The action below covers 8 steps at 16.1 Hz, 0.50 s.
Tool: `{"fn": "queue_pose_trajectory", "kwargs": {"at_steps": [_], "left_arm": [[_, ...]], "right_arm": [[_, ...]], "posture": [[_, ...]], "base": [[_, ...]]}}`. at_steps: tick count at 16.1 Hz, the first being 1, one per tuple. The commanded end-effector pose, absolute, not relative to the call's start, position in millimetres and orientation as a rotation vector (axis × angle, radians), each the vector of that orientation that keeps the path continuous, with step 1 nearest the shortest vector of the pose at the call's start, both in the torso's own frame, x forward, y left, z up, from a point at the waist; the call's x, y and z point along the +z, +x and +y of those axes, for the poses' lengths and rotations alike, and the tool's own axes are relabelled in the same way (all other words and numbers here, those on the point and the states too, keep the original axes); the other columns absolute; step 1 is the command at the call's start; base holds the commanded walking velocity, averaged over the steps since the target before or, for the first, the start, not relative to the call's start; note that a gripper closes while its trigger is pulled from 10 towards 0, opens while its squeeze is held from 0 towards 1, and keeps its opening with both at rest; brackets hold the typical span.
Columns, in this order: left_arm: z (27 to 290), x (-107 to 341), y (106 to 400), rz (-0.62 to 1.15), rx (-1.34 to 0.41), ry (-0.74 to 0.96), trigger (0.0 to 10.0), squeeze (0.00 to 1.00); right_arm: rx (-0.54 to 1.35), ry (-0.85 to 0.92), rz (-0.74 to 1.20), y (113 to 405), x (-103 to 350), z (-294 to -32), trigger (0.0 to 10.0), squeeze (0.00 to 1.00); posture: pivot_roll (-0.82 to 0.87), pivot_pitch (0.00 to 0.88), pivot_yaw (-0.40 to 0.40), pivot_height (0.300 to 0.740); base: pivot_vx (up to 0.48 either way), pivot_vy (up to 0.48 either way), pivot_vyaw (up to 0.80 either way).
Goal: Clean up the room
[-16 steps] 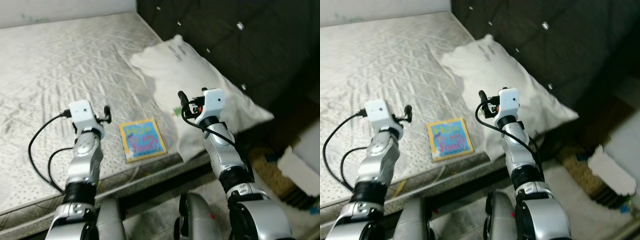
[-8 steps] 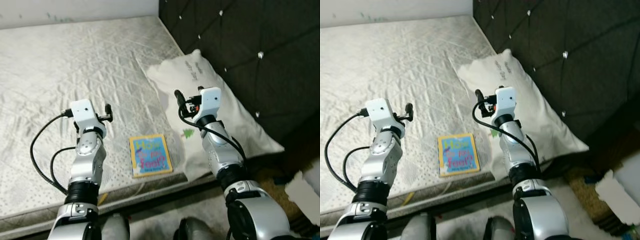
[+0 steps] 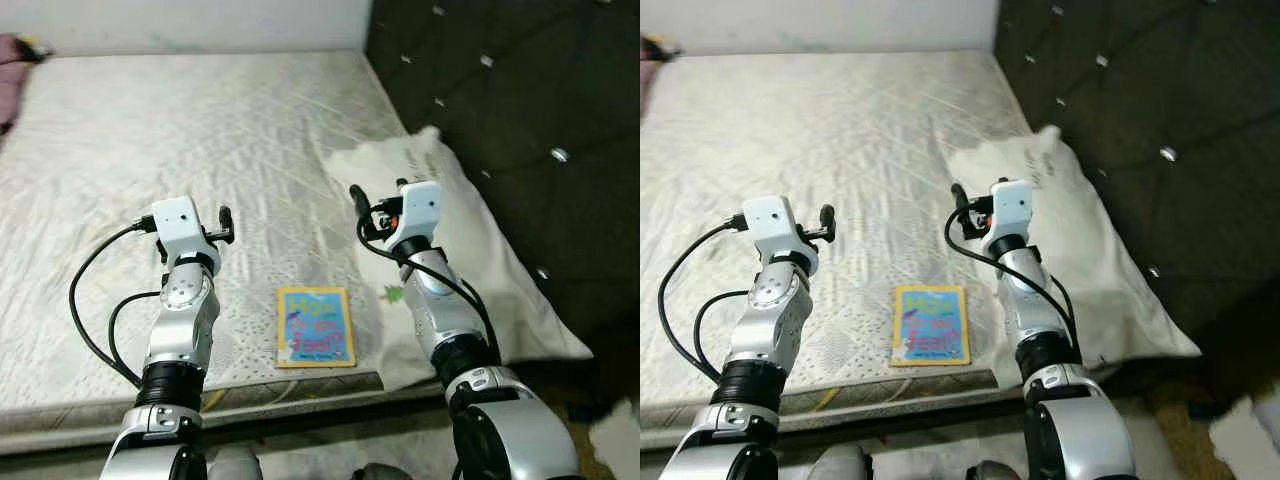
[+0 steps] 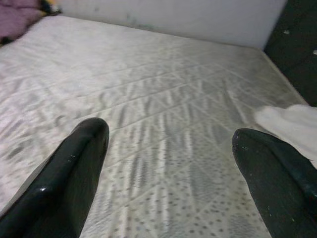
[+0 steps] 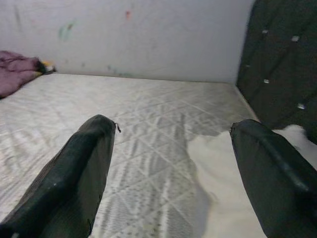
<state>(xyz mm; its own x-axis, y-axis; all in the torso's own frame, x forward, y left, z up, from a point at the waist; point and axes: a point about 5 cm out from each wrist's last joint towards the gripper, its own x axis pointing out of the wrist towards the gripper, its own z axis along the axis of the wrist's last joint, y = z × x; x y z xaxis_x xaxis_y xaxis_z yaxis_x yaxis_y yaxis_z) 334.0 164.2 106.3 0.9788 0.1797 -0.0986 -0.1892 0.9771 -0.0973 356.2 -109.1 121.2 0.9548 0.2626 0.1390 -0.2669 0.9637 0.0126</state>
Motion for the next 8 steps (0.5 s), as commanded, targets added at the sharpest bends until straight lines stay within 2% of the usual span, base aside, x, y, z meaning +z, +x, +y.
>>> {"fn": "queue_pose_trajectory", "kwargs": {"at_steps": [1, 5, 8], "left_arm": [[164, 102, 329, 0.109, 0.195, -0.116, 10.0, 0.00], [155, 106, 325, 0.082, 0.124, -0.084, 10.0, 0.00], [157, 105, 317, 0.078, 0.118, -0.075, 10.0, 0.00]], "right_arm": [[0.279, 0.026, -0.136, 353, 118, -109, 10.0, 0.00], [0.285, 0.091, -0.131, 353, 122, -102, 10.0, 0.00], [0.311, 0.059, -0.118, 350, 117, -97, 10.0, 0.00]], "posture": [[0.09, 0.000, -0.035, 0.740], [0.10, 0.000, -0.052, 0.740], [0.12, 0.000, -0.062, 0.740]], "base": [[0.000, 0.000, 0.00], [0.000, 0.000, 0.00], [0.000, 0.000, 0.00]]}}
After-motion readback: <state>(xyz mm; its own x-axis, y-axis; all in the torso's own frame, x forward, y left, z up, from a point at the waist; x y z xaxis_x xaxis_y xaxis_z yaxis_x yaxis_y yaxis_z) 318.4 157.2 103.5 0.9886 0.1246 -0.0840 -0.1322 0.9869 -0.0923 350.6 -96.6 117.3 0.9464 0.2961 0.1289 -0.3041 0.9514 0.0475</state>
